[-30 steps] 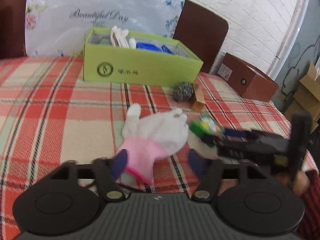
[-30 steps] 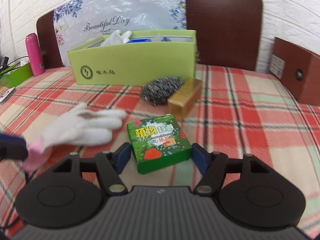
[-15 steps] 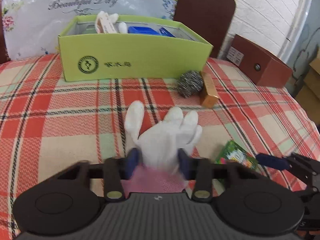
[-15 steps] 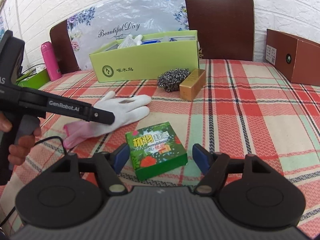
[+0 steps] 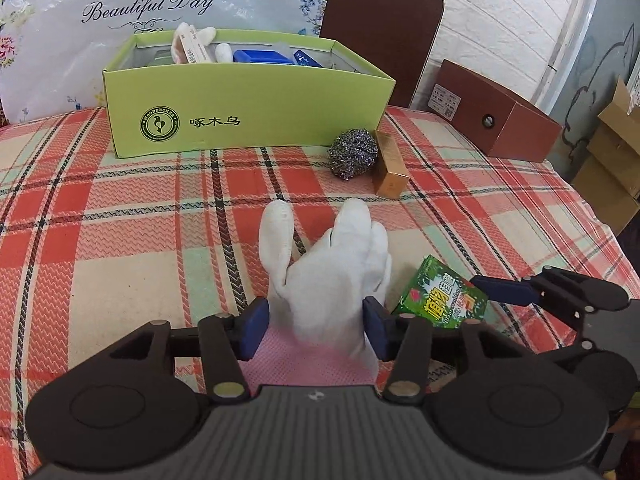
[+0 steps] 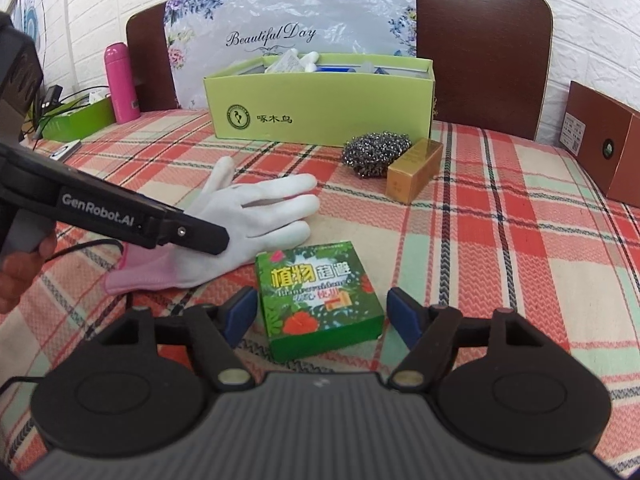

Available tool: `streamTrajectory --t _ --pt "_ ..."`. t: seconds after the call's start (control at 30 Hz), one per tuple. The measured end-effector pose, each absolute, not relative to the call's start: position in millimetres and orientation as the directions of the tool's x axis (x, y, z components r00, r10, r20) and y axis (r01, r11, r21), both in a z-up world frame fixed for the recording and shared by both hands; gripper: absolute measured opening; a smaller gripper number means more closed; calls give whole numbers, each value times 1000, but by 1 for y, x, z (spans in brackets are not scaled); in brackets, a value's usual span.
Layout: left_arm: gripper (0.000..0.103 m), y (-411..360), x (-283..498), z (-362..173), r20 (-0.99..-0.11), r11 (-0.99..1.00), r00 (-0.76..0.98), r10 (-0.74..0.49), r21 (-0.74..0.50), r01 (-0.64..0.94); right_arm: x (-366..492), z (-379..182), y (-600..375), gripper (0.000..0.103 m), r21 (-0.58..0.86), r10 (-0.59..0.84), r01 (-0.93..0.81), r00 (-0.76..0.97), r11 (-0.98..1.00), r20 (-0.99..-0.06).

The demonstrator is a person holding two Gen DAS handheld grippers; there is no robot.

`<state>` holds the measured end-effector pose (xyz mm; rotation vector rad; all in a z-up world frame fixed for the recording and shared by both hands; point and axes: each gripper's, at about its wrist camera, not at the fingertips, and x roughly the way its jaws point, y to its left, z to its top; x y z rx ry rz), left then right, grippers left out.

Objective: Organize objects
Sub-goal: 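Grasp the white-pink glove with the left tool while the right tool grasps the green box, then carry the glove and green box into the lime-green box and release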

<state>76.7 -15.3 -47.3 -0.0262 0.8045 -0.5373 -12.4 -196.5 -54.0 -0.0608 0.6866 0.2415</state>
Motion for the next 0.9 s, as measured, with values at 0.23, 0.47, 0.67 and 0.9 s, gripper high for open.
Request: streamTrajectory --t 0.23,0.47,0.67,0.9 --pt "13 -12 78 -49 -683 868 555 -476 -260 424 -14 -59 -194 66 40 194 -219 745 975 -638" --pt "8 -10 72 -23 -640 855 582 -502 -267 444 -21 -41 -205 65 112 224 -196 773 974 -593" --pt "8 -2 78 20 -548 849 651 -525 -283 447 -14 -14 -211 65 117 236 -205 821 972 -520" --pt "8 -3 118 65 -450 866 742 -497 -309 392 19 26 -214 65 64 199 -189 887 980 -416"
